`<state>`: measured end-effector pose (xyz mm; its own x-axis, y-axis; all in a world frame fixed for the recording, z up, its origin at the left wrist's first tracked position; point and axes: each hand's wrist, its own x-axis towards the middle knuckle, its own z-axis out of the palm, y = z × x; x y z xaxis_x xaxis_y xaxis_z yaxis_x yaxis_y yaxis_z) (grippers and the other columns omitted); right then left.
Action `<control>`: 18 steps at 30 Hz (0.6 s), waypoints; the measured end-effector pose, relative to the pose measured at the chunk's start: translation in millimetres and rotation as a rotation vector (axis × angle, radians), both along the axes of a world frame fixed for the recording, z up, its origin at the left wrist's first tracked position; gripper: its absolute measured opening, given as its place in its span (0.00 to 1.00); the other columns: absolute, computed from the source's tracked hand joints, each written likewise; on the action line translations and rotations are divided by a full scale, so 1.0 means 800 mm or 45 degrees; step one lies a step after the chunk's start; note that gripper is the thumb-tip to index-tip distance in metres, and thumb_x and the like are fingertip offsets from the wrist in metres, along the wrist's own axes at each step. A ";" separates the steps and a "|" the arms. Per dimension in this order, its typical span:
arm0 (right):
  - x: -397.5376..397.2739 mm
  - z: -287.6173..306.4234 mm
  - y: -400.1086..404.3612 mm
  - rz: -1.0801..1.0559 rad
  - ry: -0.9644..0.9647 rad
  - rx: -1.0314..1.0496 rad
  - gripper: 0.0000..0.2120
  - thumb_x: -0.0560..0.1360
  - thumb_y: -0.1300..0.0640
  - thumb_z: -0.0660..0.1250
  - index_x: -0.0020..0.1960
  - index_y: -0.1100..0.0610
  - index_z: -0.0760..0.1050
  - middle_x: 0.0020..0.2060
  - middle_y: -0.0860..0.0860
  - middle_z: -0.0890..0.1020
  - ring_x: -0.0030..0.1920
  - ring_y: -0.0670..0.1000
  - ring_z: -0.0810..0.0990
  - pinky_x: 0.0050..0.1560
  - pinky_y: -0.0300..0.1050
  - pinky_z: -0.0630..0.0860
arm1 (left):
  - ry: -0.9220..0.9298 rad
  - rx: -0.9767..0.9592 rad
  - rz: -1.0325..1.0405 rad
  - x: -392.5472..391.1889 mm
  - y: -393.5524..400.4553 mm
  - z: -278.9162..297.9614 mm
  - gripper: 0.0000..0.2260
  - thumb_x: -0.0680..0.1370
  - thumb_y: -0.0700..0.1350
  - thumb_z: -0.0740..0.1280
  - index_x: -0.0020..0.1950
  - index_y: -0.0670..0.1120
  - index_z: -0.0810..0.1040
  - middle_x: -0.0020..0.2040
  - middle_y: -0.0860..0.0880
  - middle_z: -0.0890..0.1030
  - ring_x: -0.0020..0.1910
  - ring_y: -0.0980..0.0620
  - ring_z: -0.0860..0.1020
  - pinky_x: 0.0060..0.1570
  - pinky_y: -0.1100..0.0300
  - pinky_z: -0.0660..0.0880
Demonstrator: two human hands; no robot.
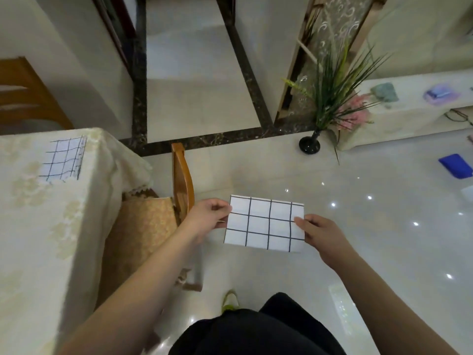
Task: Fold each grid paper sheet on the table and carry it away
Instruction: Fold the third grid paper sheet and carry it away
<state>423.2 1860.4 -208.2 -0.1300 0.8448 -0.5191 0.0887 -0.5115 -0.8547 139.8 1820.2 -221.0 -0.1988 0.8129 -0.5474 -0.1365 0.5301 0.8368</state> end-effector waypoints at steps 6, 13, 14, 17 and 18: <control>-0.017 -0.008 0.113 0.174 -0.016 0.029 0.09 0.75 0.61 0.70 0.37 0.62 0.78 0.30 0.53 0.78 0.33 0.45 0.80 0.35 0.35 0.77 | 0.081 -0.022 0.104 -0.008 0.077 -0.005 0.02 0.76 0.39 0.70 0.46 0.45 0.81 0.40 0.47 0.83 0.37 0.53 0.80 0.34 0.65 0.77; -0.037 -0.022 0.262 0.313 0.036 -0.003 0.10 0.74 0.60 0.71 0.45 0.68 0.78 0.37 0.59 0.78 0.39 0.52 0.79 0.39 0.38 0.79 | 0.223 -0.106 0.200 -0.018 0.177 0.001 0.04 0.77 0.42 0.70 0.51 0.45 0.83 0.48 0.46 0.84 0.45 0.50 0.84 0.46 0.58 0.81; -0.040 -0.023 0.279 0.331 0.041 -0.018 0.11 0.74 0.60 0.71 0.46 0.69 0.78 0.38 0.59 0.78 0.40 0.53 0.79 0.39 0.38 0.80 | 0.234 -0.121 0.218 -0.019 0.187 0.002 0.04 0.77 0.43 0.70 0.50 0.46 0.83 0.49 0.46 0.84 0.46 0.49 0.84 0.48 0.55 0.81; -0.051 -0.024 0.323 0.390 0.067 -0.072 0.09 0.74 0.61 0.71 0.46 0.68 0.79 0.39 0.59 0.81 0.38 0.51 0.81 0.38 0.38 0.80 | 0.252 -0.142 0.263 -0.024 0.215 0.007 0.03 0.77 0.45 0.71 0.49 0.48 0.83 0.48 0.46 0.84 0.45 0.50 0.84 0.44 0.55 0.81; -0.057 -0.023 0.335 0.402 0.077 -0.092 0.07 0.74 0.61 0.71 0.46 0.67 0.80 0.38 0.58 0.82 0.37 0.50 0.81 0.37 0.37 0.79 | 0.253 -0.141 0.287 -0.027 0.223 0.010 0.03 0.77 0.44 0.71 0.49 0.48 0.83 0.49 0.46 0.84 0.44 0.51 0.84 0.42 0.58 0.81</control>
